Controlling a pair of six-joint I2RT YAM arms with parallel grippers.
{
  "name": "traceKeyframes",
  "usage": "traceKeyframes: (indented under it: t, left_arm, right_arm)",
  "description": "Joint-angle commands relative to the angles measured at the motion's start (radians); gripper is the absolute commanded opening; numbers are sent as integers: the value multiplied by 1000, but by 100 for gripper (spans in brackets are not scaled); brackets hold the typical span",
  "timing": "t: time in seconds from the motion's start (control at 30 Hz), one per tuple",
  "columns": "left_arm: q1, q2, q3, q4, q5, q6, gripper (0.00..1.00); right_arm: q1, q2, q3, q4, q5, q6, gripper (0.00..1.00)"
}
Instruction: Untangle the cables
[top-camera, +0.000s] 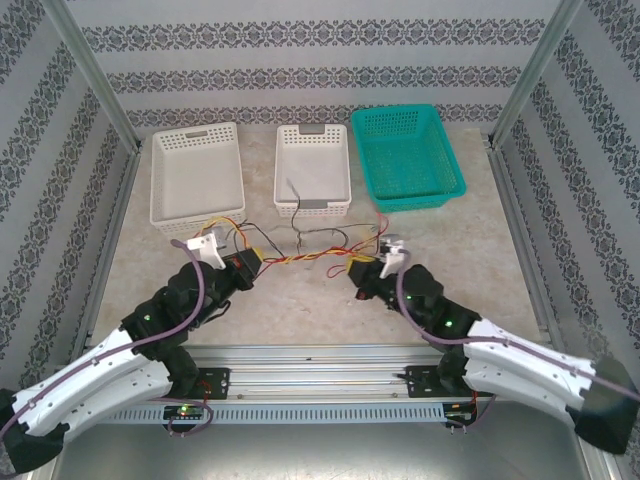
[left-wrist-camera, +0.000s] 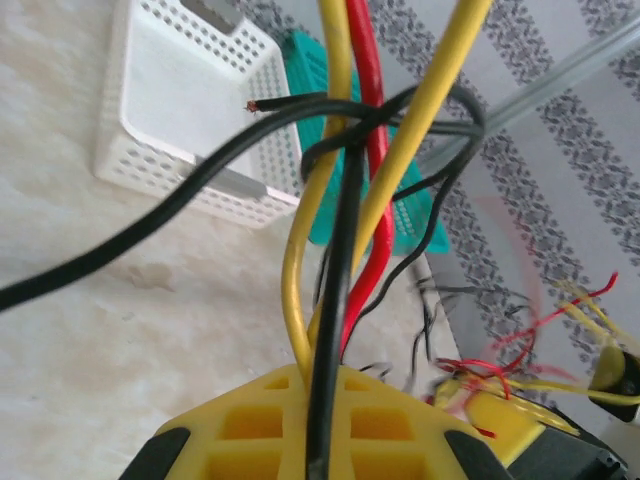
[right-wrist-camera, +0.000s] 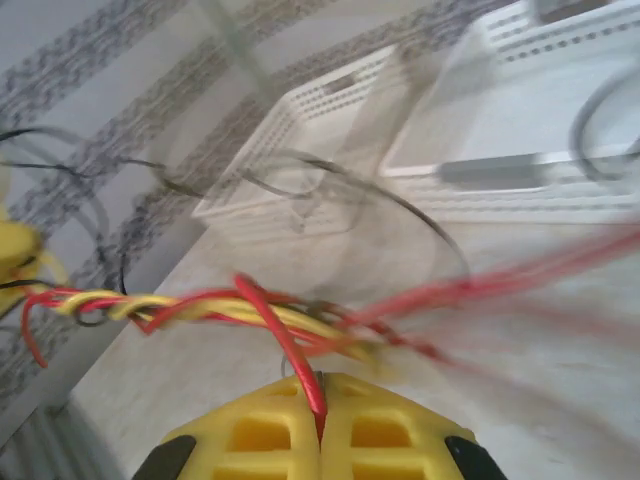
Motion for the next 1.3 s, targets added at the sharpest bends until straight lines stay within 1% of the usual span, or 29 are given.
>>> traceKeyframes:
  t: [0.0,0.07,0.2,0.37,0.47,0.5,0.6,0.67,0.73,0.83,0.97,1.07,1.17,1.27]
  left_arm:
    - [52,13,77,-254,-44,130,0]
    - [71,39,115,-314,-18,170,0]
    - [97,85,178,-415,-5,243,0]
    - [120,86,241,-526,-61,341,0]
    - [128,83,271,-586,-96,388,0]
    - [129,80,276,-600,-105,395,0]
    - [130,64,273,-610,-105,417,0]
    - [131,65,275,-625,-121,430,0]
    - [132,64,281,-652,-154,445,0]
    - [135,56,293,-693,-209,476,0]
    - [140,67,330,-753,-282,529,0]
    - [141,79,347,-770,-295,572,0]
    - [141,105,359,-786,-308,597,0]
    - [141,114,362,-785,-332,617,0]
  right_arm:
    - [-107,-136,-33,-218,7,45,0]
    - [-157,-206,-10,-309,-6,41,0]
    - [-262,-278,56,-430,-63,34,0]
    - [-389,-299,119,-592,-96,43,0]
    - [-466,-319,135,-654,-105,60,0]
    - [-490,-325,137,-665,-112,68,0]
    - [-557,-329,139,-649,-186,87,0]
    - [-588,-314,158,-674,-195,85,0]
    - [-613,-302,183,-733,-166,74,0]
    - [-667,-303,196,-775,-164,64,0]
    - [-760,-299,202,-801,-205,53,0]
    - [-818,-281,206,-797,-264,48,0]
    - [-857,-256,214,-797,-301,39,0]
    - [-873,-246,223,-811,-291,24,0]
